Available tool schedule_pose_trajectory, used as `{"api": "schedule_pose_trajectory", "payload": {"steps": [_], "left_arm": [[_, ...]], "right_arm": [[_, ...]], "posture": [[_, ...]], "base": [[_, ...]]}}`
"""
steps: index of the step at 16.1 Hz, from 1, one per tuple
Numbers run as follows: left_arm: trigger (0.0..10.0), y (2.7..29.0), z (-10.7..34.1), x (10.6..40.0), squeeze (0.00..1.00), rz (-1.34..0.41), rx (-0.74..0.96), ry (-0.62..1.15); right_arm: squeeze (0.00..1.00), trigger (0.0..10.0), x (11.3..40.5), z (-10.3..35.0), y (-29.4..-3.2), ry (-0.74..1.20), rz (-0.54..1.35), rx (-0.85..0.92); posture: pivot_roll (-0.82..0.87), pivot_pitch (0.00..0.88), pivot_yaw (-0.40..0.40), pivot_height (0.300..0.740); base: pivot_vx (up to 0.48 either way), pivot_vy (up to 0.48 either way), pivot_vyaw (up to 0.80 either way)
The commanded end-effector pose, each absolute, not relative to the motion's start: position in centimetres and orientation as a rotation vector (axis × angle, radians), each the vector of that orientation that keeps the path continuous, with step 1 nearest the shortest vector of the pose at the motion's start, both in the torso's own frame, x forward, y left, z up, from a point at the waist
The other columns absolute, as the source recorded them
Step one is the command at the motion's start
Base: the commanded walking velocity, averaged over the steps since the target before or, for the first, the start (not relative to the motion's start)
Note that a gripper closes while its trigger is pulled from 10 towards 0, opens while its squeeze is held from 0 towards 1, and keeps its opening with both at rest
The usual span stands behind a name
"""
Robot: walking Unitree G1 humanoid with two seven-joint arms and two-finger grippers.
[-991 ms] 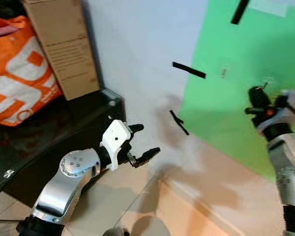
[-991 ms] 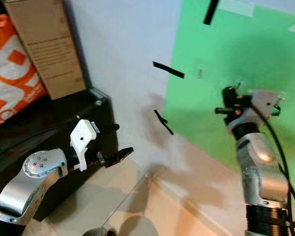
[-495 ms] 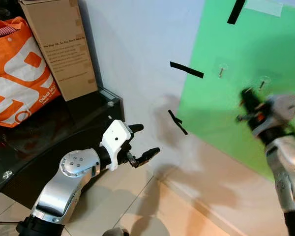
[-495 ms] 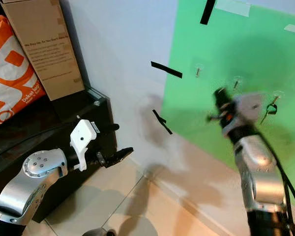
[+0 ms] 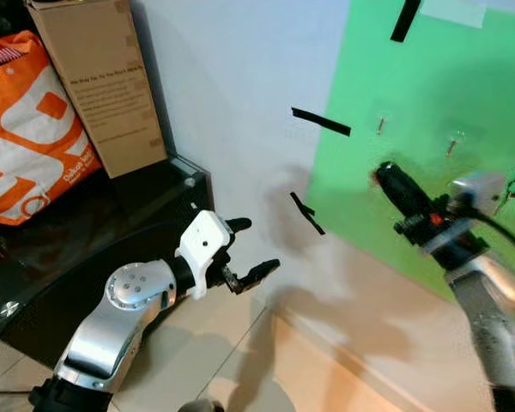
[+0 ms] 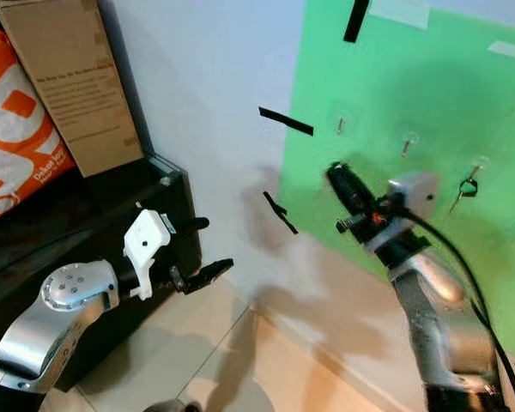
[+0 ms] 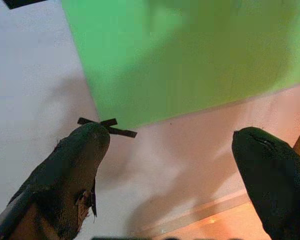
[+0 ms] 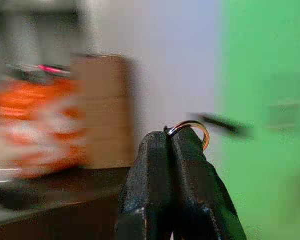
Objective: Hang keys on a hook
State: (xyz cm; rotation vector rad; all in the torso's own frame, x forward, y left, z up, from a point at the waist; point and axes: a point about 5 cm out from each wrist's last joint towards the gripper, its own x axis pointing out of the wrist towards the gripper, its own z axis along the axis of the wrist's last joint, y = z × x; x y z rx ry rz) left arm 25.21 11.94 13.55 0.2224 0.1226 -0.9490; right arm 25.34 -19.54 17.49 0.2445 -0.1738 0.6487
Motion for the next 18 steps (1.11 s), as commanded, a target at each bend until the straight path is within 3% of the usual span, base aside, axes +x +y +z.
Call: {"api": "schedule_pose_trajectory", "payload": {"steps": [1,3,7,14,16,18], "left_arm": [[10.0,11.9,13.9,25.3,0.0,-0.957,0.242,0.113],[10.0,12.2,13.9,25.3,0.0,-0.96,0.242,0.117],[10.0,12.3,13.9,25.1,0.0,-0.974,0.242,0.124],[10.0,13.0,15.0,25.5,0.0,-0.96,0.207,0.095],[10.0,13.1,15.1,25.6,0.0,-0.964,0.215,0.093],[10.0,12.8,14.9,25.3,0.0,-0.974,0.213,0.099]], "right_arm": [[0.0,10.0,24.2,18.0,-19.1,-0.155,0.807,0.365],[0.0,10.0,22.7,19.2,-18.5,-0.148,1.03,0.428],[0.0,10.0,22.4,21.8,-18.8,-0.204,1.163,0.517],[0.0,10.0,22.3,21.6,-18.8,-0.122,1.189,0.513],[0.0,10.0,23.9,20.1,-19.1,-0.054,1.039,0.381],[0.0,10.0,24.7,20.0,-19.7,-0.061,0.952,0.394]], "posture": [[-0.01,0.0,0.011,0.74],[-0.01,0.0,0.014,0.74],[-0.01,0.0,0.005,0.74],[0.0,0.0,-0.006,0.74],[0.0,0.0,-0.002,0.74],[0.0,0.0,-0.002,0.74]], "base": [[0.0,0.0,0.0],[0.0,0.0,0.0],[0.0,0.0,0.0],[0.0,0.0,0.0],[0.0,0.0,0.0],[0.0,0.0,0.0]]}}
